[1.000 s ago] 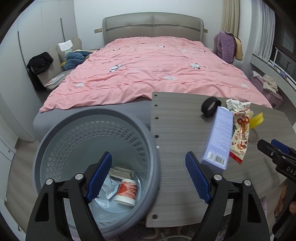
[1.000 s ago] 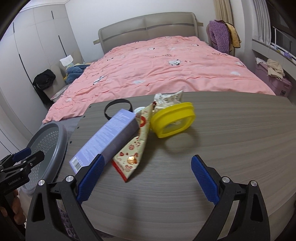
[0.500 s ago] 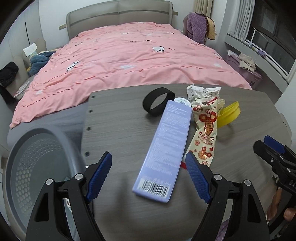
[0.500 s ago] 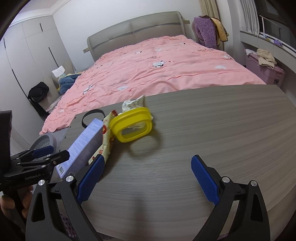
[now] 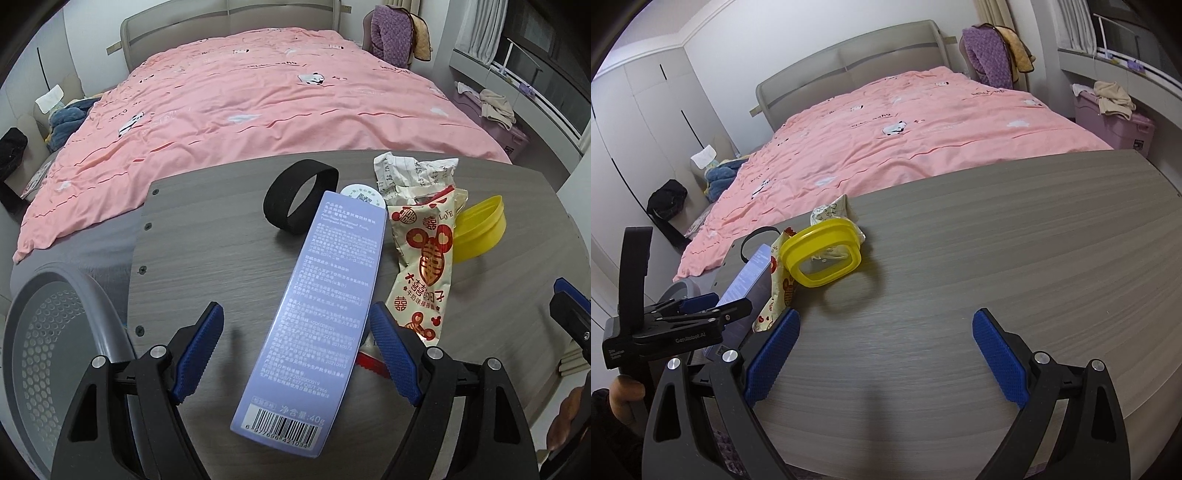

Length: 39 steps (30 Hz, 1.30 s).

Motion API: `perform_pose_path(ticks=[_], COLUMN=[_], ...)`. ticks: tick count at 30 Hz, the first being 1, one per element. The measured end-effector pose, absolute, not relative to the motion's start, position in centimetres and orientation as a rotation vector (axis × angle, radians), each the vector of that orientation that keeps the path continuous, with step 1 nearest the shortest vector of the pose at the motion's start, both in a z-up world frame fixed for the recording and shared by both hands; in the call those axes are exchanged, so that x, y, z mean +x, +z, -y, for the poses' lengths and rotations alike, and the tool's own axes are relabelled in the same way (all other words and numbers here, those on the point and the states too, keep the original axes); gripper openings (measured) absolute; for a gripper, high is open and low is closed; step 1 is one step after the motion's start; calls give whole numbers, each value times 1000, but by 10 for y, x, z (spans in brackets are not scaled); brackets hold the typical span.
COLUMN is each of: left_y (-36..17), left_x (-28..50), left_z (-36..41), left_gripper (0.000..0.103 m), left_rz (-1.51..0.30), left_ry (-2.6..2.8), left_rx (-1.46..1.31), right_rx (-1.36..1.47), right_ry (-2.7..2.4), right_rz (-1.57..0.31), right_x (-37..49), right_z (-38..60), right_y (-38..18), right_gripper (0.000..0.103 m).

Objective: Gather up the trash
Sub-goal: 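Grasp the blue-white tube box with the left gripper and lift it, then grasp the yellow plastic lid with the right gripper while the left gripper holds the box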

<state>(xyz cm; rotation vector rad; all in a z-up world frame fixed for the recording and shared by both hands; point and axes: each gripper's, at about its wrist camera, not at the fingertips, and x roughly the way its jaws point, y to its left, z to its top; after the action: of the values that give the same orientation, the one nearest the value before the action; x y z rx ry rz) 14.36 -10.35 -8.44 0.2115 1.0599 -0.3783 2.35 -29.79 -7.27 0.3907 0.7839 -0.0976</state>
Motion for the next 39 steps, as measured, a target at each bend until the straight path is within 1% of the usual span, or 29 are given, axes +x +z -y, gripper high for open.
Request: perform_pose_path(ticks=[2, 3, 4, 5, 6, 7, 9, 10, 17, 30, 39], left_y=[-87, -87, -88, -90, -91, -91, -90, -90, -79, -42, -40], left_x=[146, 146, 146, 146, 145, 145, 142, 140, 119, 86, 84], left_z=[105, 106, 107, 107, 107, 107, 107, 106, 97, 79, 79], left_gripper=[76, 70, 65, 57, 53, 52, 46, 45, 43, 43, 43], left_rz=[-1067, -1068, -1072, -1081, -1086, -1086, -1085, -1087, -1074, -984, -985], left_ry=[-384, -386, -390, -400, -405, -406, -413, -416, -423, -393, -377], left_rx=[206, 204, 204, 200, 196, 193, 183, 177, 149, 115, 117], right_rx=[395, 397, 399, 401, 402, 402, 403, 402, 369, 245, 178], right_ry=[-100, -101, -102, -103, -103, -104, -104, -103, -51, 138, 192], right_rz=[-784, -784, -784, -784, -784, -784, -782, -781, -770, -757, -771], right_x=[22, 21, 21, 20, 20, 19, 19, 19, 27, 74, 98], right_z=[300, 302, 302, 303, 303, 304, 304, 304, 298, 280, 274], right_y=[-74, -74, -74, -75, -75, -75, -75, -75, -74, -69, -72], right_gripper=[93, 93, 93, 93, 93, 93, 93, 93, 93, 93, 93])
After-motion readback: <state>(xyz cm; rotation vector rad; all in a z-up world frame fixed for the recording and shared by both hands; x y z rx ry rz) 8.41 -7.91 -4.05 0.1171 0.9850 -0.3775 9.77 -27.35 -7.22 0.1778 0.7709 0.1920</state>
